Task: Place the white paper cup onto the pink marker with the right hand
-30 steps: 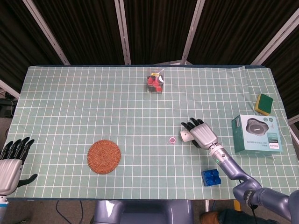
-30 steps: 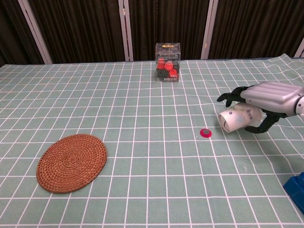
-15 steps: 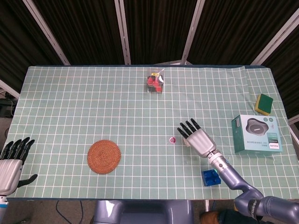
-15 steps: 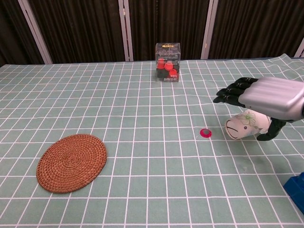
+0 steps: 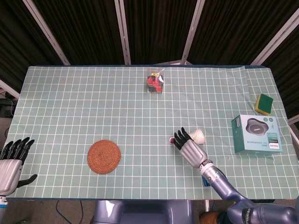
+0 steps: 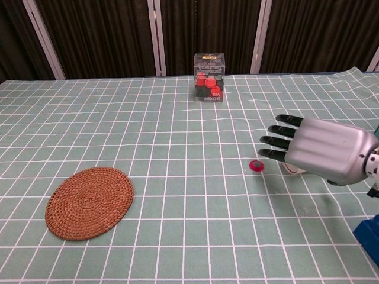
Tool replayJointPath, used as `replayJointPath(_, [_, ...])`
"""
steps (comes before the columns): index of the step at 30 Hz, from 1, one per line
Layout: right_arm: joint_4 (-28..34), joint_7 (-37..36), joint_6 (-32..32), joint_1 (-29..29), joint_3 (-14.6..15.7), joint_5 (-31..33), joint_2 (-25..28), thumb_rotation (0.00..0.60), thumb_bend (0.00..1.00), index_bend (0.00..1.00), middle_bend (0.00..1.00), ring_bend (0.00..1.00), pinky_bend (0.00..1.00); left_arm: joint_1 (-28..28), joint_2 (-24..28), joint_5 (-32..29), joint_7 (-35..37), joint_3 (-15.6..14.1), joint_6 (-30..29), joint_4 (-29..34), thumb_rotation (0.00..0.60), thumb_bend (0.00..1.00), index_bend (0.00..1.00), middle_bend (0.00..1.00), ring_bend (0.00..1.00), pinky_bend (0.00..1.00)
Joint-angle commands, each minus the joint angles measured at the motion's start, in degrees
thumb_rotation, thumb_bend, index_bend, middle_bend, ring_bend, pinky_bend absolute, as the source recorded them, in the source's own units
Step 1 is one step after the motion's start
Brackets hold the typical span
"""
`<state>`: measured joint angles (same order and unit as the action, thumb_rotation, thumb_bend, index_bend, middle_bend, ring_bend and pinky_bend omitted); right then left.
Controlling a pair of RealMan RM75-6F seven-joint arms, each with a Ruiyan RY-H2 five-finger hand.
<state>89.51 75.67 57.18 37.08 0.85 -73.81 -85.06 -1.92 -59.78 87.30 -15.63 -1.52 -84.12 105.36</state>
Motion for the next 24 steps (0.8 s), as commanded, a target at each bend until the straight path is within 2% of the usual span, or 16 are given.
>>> replayJointPath(1, [-2.0, 4.6, 0.3, 1.0, 0.7, 1.8, -2.3, 0.600, 0.10, 0.00, 0.00, 0.00, 0.00, 0.0, 0.0, 0.0, 0.0, 0.0, 0.0, 0.0, 0.600, 0.00, 0.00, 0.00, 0.00, 0.00])
replayJointPath(11, [-9.1, 8.8, 0.9, 2.1, 2.3, 0.4, -5.5, 0.600, 0.11, 0.00, 0.02, 0.00, 0.02, -0.2, 0.0, -0.4, 0.1, 0.0, 0.4, 0.0, 0.600, 0.00, 0.00, 0.00, 0.00, 0.00])
replayJointPath(16, [-11.3, 8.4, 0.8, 2.3, 2.6, -0.3, -6.3, 0.600, 0.12, 0.00, 0.13, 0.00, 0.14, -0.2, 0.0, -0.5, 0.0, 0.0, 0.4, 0.0, 0.600, 0.00, 0.00, 0.00, 0.00, 0.00])
replayJointPath(18, [-12.2, 8.1, 0.8, 2.5, 3.0, -1.2, -6.4, 0.600, 0.13, 0.01, 0.20, 0.04, 0.20, -0.2, 0.0, -0.5, 0.0, 0.0, 0.4, 0.0, 0.600, 0.00, 0.00, 0.00, 0.00, 0.00])
replayJointPath(20, [-13.0, 7.7, 0.7, 2.7, 3.3, -2.1, -6.5, 0.600, 0.15, 0.04, 0.24, 0.09, 0.24, -0.3, 0.0, -0.6, 0.0, 0.0, 0.5, 0.1, 0.600, 0.00, 0.00, 0.00, 0.00, 0.00])
replayJointPath(24, [-15.1, 6.1, 1.2, 3.0, 4.3, -5.2, -6.6, 0.600, 0.28, 0.15, 0.34, 0.18, 0.35, -0.3, 0.0, -0.6, 0.0, 0.0, 0.6, 0.0, 0.600, 0.00, 0.00, 0.00, 0.00, 0.00])
